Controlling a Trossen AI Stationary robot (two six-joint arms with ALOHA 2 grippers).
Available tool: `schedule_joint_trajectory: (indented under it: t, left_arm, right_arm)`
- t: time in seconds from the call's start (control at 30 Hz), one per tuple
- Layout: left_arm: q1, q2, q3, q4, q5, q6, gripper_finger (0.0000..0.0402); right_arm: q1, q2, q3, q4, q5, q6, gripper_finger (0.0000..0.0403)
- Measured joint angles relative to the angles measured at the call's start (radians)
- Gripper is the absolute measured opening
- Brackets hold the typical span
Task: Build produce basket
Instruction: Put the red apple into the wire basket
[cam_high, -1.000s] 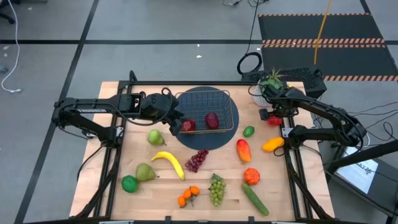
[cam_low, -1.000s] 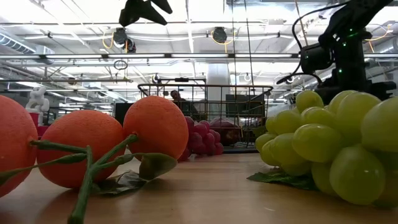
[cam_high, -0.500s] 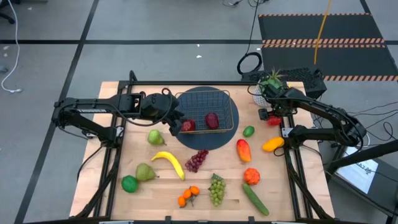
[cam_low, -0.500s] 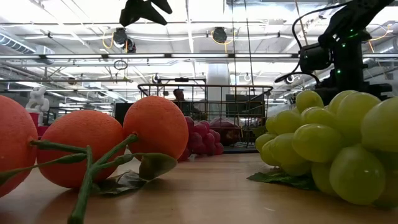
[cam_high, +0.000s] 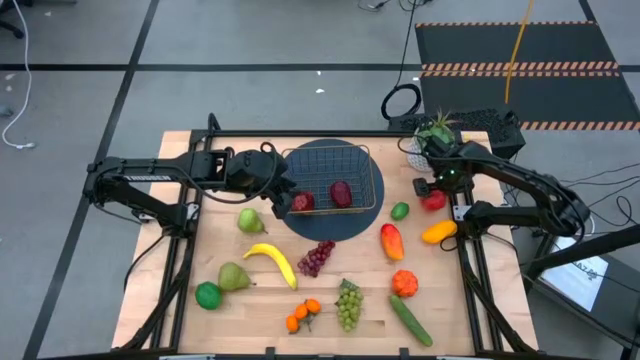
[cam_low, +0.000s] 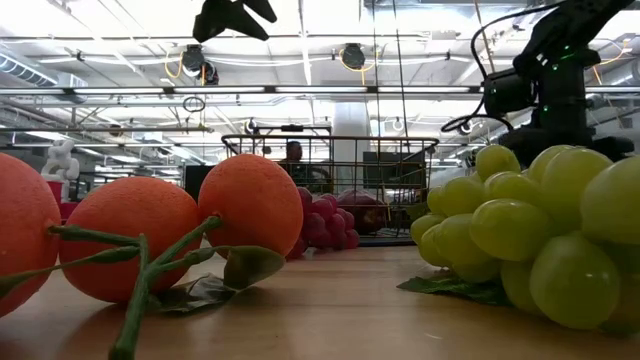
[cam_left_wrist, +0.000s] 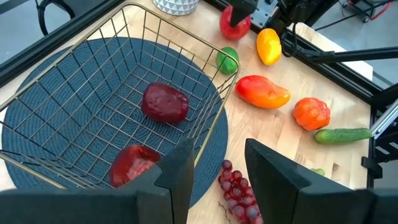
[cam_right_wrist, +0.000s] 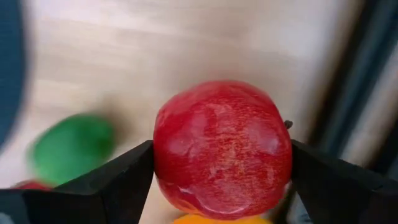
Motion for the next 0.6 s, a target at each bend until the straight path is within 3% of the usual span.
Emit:
schedule_joint_trajectory:
  t: [0.33,0.47,0.6]
  left_arm:
    - [-0.002,0.0,0.0,-0.001,0.001,-0.001,0.0143]
    - [-0.008,0.0,0.0,-0.002,0.001,0.0,0.0143]
    - [-0.009,0.0,0.0,-0.002,0.003,0.0,0.0143]
  right_arm:
    - [0.0,-0.169,0.002,0.05,-0.272,0.106,0.0334]
    - [0.001,-0.253,0.002,0.147,-0.422,0.211,0.0334]
    - [0.026,-0.321,0.002,0.285,-0.504,0.351,0.0334]
